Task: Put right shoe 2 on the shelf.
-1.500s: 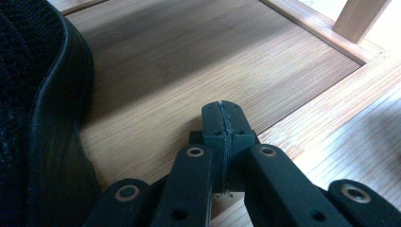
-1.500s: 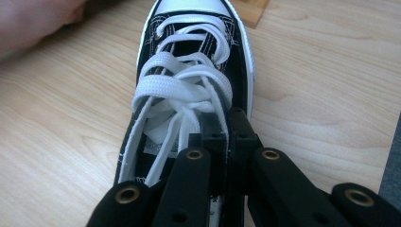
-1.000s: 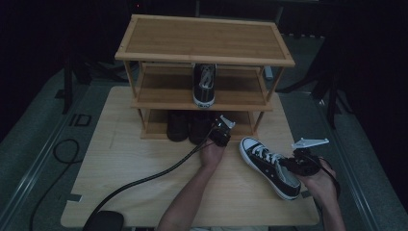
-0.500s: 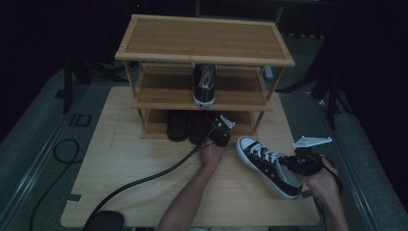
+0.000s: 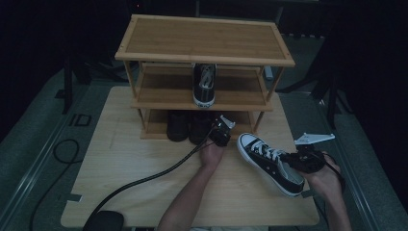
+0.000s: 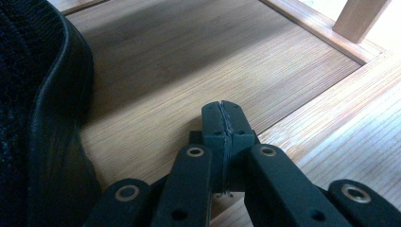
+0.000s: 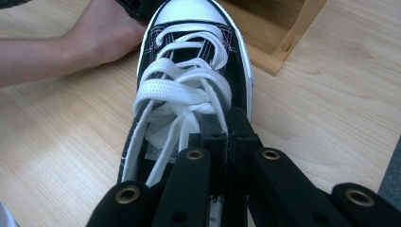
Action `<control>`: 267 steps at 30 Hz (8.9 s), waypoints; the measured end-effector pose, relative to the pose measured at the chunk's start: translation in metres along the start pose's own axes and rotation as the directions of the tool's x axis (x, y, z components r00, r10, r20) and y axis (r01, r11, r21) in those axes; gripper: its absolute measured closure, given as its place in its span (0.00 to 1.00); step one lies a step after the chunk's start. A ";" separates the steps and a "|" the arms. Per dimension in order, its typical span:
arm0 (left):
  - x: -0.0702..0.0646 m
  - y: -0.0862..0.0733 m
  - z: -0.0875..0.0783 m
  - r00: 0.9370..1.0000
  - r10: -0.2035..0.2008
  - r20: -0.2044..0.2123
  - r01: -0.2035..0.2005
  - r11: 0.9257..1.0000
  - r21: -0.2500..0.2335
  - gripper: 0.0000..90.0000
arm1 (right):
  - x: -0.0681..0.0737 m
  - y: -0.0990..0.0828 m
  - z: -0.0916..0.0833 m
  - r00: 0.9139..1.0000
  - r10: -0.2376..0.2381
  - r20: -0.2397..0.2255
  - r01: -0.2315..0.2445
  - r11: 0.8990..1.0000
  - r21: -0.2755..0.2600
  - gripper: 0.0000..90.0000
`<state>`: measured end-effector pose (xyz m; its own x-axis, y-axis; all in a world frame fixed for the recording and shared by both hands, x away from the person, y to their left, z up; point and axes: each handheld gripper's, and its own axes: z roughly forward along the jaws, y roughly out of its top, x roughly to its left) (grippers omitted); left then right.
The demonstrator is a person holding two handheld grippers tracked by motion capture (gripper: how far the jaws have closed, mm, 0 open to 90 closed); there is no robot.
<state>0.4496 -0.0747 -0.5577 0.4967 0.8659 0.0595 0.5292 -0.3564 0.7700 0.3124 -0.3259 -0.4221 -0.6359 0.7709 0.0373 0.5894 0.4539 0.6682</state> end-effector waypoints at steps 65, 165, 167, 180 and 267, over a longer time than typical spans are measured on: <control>0.000 0.000 -0.001 1.000 -0.003 -0.007 0.003 1.000 0.002 1.00 | -0.004 0.076 -0.051 0.996 -0.088 -0.029 0.084 0.989 -0.121 0.99; 0.000 0.000 0.000 1.000 -0.002 -0.009 0.002 1.000 0.003 1.00 | 0.014 0.184 0.010 0.990 0.115 0.079 -0.092 0.964 -0.251 0.74; 0.000 0.000 0.000 1.000 -0.002 -0.008 0.002 1.000 0.003 1.00 | 0.014 0.184 0.006 0.991 0.111 0.080 -0.088 0.965 -0.246 0.75; 0.000 0.000 0.000 1.000 -0.006 -0.008 0.006 1.000 0.003 1.00 | 0.013 0.178 -0.006 0.992 0.099 0.081 -0.077 0.967 -0.242 0.74; 0.000 0.000 0.000 1.000 -0.011 -0.010 0.011 1.000 0.002 1.00 | 0.042 0.074 -0.020 0.993 0.040 0.114 -0.023 0.989 -0.145 1.00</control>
<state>0.4492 -0.0749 -0.5576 0.4840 0.8732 0.0571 0.5363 -0.3476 0.7691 0.3188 -0.2688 -0.3564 -0.5508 0.8344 -0.0211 0.5257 0.3664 0.7677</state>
